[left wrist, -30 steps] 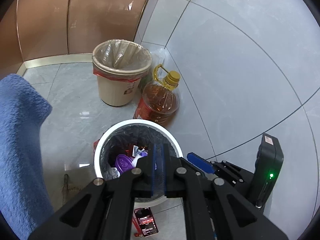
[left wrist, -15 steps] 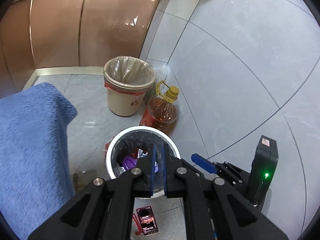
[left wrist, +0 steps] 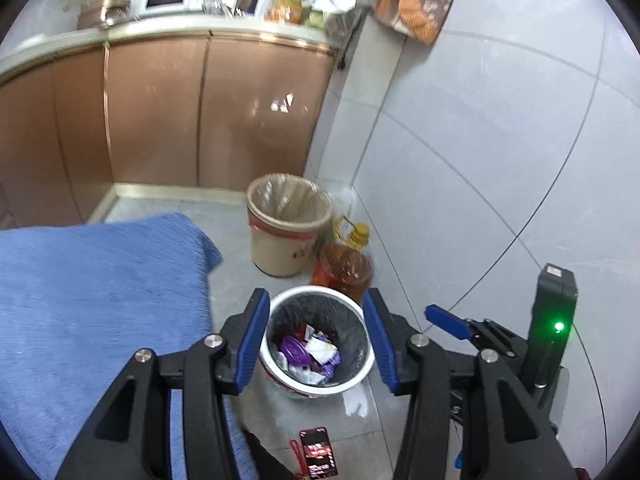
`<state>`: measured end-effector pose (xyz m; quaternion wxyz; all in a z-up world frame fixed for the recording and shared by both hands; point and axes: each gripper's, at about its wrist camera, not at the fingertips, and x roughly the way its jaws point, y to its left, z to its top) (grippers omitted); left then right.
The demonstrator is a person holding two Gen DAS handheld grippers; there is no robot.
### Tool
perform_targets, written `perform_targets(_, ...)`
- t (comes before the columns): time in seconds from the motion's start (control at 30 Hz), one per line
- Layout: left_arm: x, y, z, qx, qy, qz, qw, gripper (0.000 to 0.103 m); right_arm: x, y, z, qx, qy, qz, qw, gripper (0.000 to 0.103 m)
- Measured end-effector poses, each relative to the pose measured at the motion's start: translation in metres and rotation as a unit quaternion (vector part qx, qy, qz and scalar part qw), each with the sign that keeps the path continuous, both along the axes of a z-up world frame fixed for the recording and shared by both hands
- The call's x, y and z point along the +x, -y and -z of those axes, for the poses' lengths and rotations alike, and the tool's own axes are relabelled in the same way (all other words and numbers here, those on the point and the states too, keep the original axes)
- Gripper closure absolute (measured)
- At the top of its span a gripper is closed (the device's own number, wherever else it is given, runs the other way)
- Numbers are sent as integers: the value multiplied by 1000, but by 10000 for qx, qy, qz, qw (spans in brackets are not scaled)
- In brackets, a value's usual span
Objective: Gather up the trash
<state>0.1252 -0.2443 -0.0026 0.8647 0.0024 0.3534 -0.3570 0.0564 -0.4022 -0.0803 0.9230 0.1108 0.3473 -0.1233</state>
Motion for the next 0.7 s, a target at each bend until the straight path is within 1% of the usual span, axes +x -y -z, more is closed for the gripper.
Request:
perform_targets(0.1, -14, -21, -14, 16, 290, -168, 9994, 56, -12, -17, -19, -127, 142, -58, 9998, 45)
perform_targets(0.23, -33, -46, -28, 71, 676, -386, 9969, 54, -28, -40, -44, -298, 356, -200, 9987, 44)
perform_targets(0.3, -43, -60, -35, 94, 855, -524, 9949, 52, -34, -52, -55, -380, 456, -268, 9979, 40)
perform_targets(0.37, -52, -73, -39, 99, 979, -626, 9932, 52, -39, -64, -64, -423, 560, -341, 9970, 37)
perform_targets(0.47, -62, -96, -46, 137, 1138, -808, 9901, 52, -48, -85, -79, -495, 727, -497, 9949, 36)
perform_targets(0.53, -69, -108, -49, 157, 1225, -925, 9880, 51, -51, -98, -87, -533, 814, -589, 9935, 32)
perform_targets(0.63, -77, -129, -53, 201, 1344, -1093, 9847, 50, -57, -119, -97, -613, 966, -749, 9906, 29)
perform_targets(0.67, -81, -137, -54, 228, 1394, -1170, 9830, 48, -60, -126, -100, -638, 1012, -797, 9896, 28)
perform_targets(0.7, -83, -143, -55, 241, 1432, -1222, 9818, 45, -61, -132, -101, -655, 1045, -830, 9889, 28)
